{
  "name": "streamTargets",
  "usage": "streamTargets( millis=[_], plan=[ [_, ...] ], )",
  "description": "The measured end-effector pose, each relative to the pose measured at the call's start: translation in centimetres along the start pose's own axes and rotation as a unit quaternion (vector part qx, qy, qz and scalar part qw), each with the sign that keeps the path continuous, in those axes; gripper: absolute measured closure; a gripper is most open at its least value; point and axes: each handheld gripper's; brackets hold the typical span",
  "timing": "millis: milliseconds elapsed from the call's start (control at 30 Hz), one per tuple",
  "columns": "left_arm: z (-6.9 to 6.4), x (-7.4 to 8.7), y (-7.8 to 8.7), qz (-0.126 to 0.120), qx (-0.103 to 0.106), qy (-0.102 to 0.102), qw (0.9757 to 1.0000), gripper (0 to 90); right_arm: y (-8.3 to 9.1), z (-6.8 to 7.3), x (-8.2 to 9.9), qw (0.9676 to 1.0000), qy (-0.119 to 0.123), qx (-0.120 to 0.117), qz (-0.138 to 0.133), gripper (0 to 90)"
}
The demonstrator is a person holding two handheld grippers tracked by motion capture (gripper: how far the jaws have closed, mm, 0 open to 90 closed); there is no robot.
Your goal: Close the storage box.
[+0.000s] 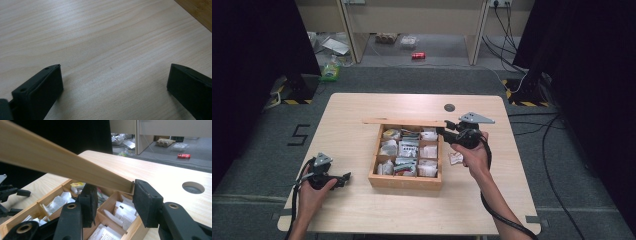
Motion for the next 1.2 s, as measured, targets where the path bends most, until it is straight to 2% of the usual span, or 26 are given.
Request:
streamTargets(
  millis=[767,967,1200],
  plan=[
    [0.0,0.0,0.0,0.000,0.000,0.000,1.0000,0.0,1.1,0.4,3.1,0.9997,0.004,-0.014,0.021,54.9],
    [0.0,0.0,0.0,-0.001,0.000,0.000,1.0000,0.0,1.2,0.5,3.8,0.9997,0.012,-0.010,0.019,54.8],
    [0.0,0.0,0.0,-0.001,0.000,0.000,1.0000,0.0,1.3,0.6,4.6,0.9993,0.019,-0.007,0.031,54.7]
  ],
)
Point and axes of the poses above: each handheld gripper's, and its own axes: y roughly backward along the jaws, x roughly out of its underside, z roughly to its left, and after that the axes turned 5 degrees about -y, right-handed
